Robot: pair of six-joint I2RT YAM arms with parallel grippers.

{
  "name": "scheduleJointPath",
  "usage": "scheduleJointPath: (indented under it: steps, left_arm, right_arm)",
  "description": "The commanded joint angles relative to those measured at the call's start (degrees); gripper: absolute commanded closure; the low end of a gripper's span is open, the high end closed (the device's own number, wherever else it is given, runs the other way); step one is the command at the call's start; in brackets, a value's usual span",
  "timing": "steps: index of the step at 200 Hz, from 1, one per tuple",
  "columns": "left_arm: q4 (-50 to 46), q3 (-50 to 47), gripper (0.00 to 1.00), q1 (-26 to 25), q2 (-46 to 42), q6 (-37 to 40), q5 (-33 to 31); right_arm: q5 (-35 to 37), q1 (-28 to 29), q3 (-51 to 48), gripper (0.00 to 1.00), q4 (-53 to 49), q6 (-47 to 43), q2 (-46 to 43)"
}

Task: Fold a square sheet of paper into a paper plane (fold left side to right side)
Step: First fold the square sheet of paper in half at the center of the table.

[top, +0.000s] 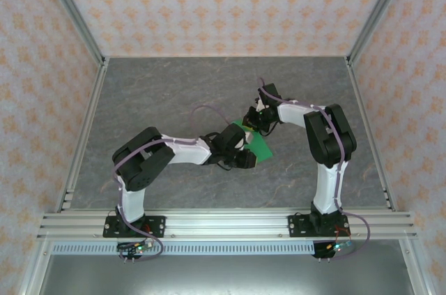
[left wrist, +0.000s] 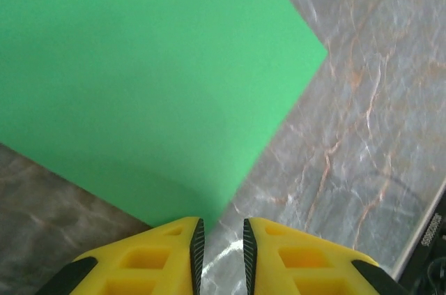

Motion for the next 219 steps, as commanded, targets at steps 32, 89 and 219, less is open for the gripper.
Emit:
scheduleJointPath:
  steps: [32, 89, 219]
  left_arm:
    - [-6.0, -3.5, 0.75, -3.4, -3.0, -1.9, 4.2]
    - [-8.3, -5.9, 0.75, 6.4, -13.4, -0.6, 5.4]
    - [-9.8, 13.1, 0.77, 11.9, 1.4, 2.0, 10.8]
  right_arm:
    - [4.4, -0.3, -4.3, 0.84, 0.5, 1.6, 0.9]
    - [8.4, -0.7, -10.5, 0.84, 4.2, 6.9, -6.3]
    - [9.2, -0.8, -15.1, 0.65, -1.3, -0.1, -26.8]
